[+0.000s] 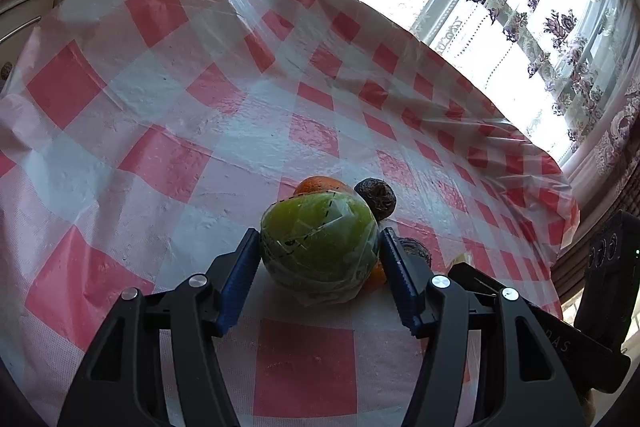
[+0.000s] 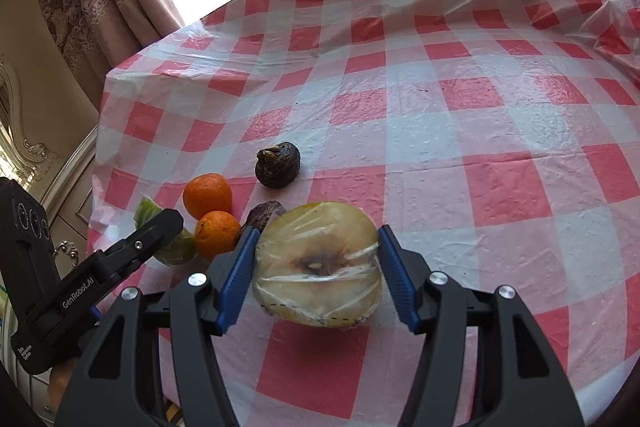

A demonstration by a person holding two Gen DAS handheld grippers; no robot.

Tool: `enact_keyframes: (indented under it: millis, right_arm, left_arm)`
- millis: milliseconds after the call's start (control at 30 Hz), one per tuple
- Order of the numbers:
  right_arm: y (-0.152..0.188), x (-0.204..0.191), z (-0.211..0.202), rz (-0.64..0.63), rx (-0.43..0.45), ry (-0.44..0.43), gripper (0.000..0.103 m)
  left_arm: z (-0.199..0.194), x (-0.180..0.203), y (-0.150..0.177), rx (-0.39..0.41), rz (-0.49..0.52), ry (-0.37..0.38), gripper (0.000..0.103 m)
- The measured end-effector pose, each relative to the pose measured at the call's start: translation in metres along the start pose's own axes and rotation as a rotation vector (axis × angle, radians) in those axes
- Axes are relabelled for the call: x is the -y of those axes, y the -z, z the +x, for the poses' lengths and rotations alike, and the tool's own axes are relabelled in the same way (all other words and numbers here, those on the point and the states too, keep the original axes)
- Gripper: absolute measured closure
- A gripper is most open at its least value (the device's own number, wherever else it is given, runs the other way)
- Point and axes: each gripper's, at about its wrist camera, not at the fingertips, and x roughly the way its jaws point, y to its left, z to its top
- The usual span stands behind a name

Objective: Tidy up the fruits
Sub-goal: 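Close the left gripper on the bagged cabbage while the right gripper grasps another bagged pear half, then lift the cabbage with the left gripper while the right gripper lifts the pear half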

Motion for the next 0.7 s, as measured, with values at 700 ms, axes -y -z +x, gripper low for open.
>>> enact_keyframes:
  millis: [700]
  right_arm:
    - [0.023, -0.006, -0.008, -0.089, -0.087, 0.161, 0.033]
  left_arm:
    - [-0.019, 0.018, 0.023, -0.087, 0.081, -0.078, 0.045]
